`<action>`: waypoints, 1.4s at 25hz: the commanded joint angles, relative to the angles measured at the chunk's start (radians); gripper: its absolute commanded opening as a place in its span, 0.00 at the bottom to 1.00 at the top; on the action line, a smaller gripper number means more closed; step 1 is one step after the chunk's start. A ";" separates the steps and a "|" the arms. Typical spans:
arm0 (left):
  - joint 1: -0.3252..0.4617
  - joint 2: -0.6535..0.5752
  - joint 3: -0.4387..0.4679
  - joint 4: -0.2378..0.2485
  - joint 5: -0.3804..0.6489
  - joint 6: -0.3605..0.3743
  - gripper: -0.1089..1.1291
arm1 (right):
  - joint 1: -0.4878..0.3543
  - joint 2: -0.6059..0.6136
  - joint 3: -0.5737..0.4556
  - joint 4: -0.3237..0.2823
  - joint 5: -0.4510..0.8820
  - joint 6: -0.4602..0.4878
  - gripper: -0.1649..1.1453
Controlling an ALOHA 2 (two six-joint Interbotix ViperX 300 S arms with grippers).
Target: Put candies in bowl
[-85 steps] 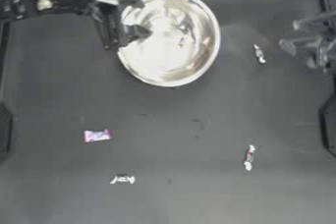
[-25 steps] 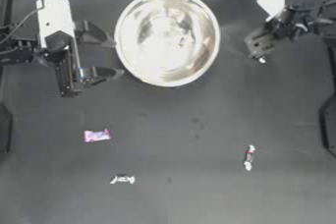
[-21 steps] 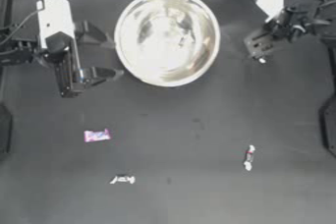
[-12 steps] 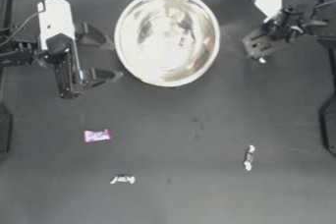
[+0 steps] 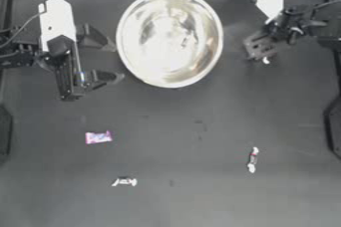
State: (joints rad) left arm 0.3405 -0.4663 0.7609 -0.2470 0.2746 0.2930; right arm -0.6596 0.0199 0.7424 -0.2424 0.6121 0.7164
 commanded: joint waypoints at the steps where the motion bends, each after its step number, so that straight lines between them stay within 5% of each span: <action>1: -0.002 -0.037 -0.008 -0.002 -0.005 0.000 0.86 | 0.002 -0.012 -0.021 -0.008 -0.006 0.008 0.83; 18: -0.002 -0.055 0.008 -0.002 -0.008 -0.002 0.86 | 0.018 0.009 -0.021 -0.011 0.008 0.032 0.55; 35: -0.002 -0.057 0.011 -0.003 -0.008 -0.003 0.86 | 0.074 -0.143 -0.114 -0.066 0.127 0.020 0.54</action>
State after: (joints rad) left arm 0.3390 -0.4955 0.7823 -0.2485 0.2746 0.2915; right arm -0.5952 -0.0690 0.6627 -0.2976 0.7317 0.7378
